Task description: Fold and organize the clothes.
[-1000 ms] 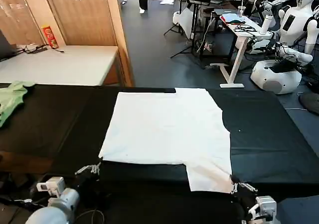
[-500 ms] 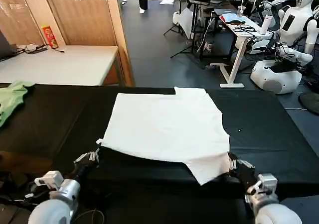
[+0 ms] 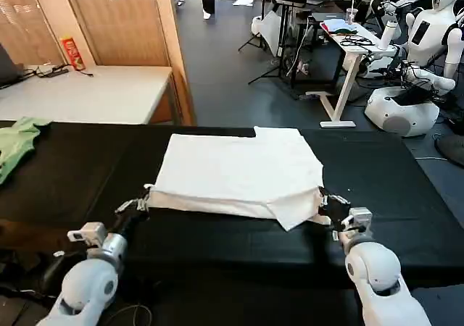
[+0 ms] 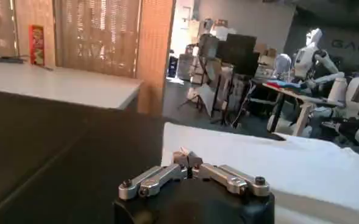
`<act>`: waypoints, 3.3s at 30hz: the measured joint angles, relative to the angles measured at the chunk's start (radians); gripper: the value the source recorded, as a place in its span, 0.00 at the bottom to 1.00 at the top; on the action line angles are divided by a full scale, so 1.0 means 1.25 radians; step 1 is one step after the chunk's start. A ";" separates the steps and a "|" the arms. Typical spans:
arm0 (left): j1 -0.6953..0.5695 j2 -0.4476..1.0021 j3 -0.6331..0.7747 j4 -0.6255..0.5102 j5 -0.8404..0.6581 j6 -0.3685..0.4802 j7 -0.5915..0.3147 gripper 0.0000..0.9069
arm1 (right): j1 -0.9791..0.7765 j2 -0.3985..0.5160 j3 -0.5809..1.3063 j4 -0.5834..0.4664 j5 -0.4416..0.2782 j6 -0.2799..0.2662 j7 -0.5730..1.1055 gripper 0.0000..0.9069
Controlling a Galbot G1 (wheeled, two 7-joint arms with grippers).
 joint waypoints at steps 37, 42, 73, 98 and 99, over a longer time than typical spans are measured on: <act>0.024 0.011 -0.001 0.047 -0.061 0.051 0.036 0.13 | -0.231 -0.051 0.057 0.162 0.012 -0.020 -0.032 0.32; 0.024 0.011 -0.001 0.055 -0.062 0.052 0.037 0.00 | -0.237 -0.046 0.057 0.161 0.011 -0.018 -0.031 0.15; 0.367 0.116 -0.123 -0.220 -0.012 0.081 -0.019 0.00 | -0.536 -0.061 0.153 0.428 0.050 -0.144 0.065 0.03; 0.297 0.093 -0.158 -0.277 0.022 0.085 -0.069 0.97 | -0.277 -0.120 0.134 0.379 0.109 -0.105 0.064 0.97; 0.258 0.095 -0.146 -0.260 0.015 0.085 -0.073 0.97 | -0.226 -0.125 0.113 0.347 0.110 -0.104 0.067 0.97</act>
